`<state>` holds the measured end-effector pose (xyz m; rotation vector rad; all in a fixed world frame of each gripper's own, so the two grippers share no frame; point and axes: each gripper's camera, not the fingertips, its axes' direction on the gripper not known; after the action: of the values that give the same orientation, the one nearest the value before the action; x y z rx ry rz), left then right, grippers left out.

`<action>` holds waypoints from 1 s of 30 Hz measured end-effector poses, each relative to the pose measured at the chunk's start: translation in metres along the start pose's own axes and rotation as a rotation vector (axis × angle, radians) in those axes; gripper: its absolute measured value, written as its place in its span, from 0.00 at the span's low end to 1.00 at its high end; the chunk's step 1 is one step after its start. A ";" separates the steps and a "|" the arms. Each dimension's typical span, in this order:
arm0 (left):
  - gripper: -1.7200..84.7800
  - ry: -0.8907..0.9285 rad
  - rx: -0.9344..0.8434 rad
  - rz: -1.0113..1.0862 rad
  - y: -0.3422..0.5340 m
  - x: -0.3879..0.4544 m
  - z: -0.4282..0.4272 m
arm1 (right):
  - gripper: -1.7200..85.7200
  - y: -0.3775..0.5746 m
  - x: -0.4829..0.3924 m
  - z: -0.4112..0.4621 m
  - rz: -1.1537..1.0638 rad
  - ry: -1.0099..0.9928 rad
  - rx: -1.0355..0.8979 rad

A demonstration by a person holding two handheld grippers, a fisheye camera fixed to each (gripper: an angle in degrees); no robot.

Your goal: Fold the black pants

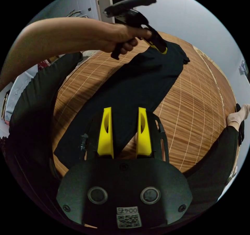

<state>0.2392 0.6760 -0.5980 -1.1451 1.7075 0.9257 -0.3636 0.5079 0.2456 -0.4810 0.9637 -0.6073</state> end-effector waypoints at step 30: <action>0.14 0.019 -0.004 -0.056 -0.021 -0.021 0.071 | 0.08 -0.105 0.196 -0.014 0.251 -0.223 -0.083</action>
<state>0.2809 0.7404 -0.6062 -1.2019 1.6809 0.8861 -0.3189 0.2986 0.1854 -0.4818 0.8222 -0.2814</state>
